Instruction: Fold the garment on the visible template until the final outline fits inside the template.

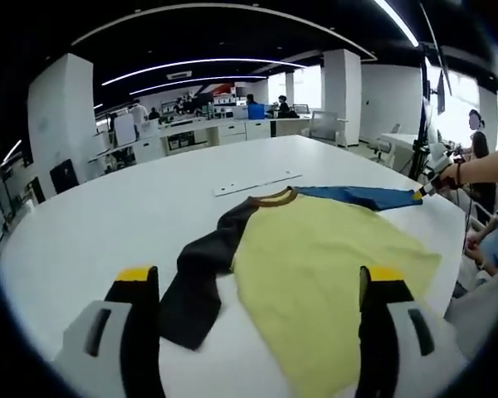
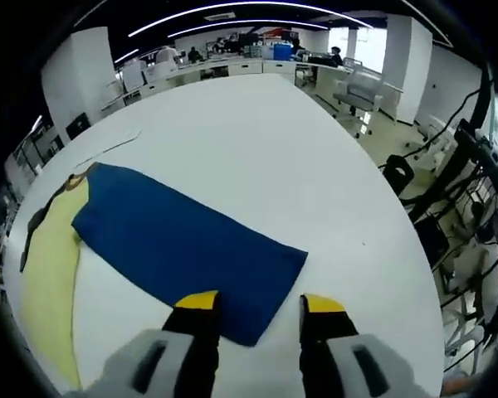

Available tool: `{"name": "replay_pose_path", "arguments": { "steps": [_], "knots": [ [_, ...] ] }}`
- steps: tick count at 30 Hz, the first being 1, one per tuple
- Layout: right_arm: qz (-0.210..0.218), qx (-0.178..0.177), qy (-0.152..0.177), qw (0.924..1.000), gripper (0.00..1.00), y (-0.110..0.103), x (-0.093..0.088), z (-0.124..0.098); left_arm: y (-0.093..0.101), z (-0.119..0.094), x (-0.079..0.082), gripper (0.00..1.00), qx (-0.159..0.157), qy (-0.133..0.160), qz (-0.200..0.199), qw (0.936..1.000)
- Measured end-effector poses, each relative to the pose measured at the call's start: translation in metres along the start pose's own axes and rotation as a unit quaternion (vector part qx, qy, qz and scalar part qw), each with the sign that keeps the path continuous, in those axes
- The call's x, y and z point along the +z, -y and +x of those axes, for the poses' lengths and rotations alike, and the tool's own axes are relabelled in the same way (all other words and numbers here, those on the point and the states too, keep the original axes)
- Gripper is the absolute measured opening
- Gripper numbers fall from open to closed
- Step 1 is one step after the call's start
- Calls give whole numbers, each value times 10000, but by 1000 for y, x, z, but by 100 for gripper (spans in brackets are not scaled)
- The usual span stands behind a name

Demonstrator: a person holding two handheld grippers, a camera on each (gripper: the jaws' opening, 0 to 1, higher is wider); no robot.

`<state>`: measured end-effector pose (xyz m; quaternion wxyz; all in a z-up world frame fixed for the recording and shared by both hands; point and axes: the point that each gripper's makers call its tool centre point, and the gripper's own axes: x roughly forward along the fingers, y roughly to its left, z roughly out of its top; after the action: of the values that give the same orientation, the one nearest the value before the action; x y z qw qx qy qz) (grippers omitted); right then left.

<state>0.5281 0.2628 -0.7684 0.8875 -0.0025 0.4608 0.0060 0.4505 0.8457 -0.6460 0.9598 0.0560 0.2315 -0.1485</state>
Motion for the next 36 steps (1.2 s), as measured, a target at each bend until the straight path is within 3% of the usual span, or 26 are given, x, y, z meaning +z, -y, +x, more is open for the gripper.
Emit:
{"name": "replay_pose_path", "arguments": {
  "steps": [10, 19, 29, 36],
  "knots": [
    [22, 23, 33, 10000, 20, -4, 7, 4, -7, -10, -7, 96, 167, -83, -15, 9998],
    [65, -6, 17, 10000, 0, -1, 16, 10, -9, -13, -6, 97, 240, -120, 128, 9996],
    [6, -19, -148, 9999, 0, 9, 33, 11, -3, -16, -1, 99, 145, -101, 166, 9997],
    [248, 104, -218, 9994, 0, 1, 42, -1, 1, -21, -1, 99, 69, -184, 230, 9995]
  ]
}}
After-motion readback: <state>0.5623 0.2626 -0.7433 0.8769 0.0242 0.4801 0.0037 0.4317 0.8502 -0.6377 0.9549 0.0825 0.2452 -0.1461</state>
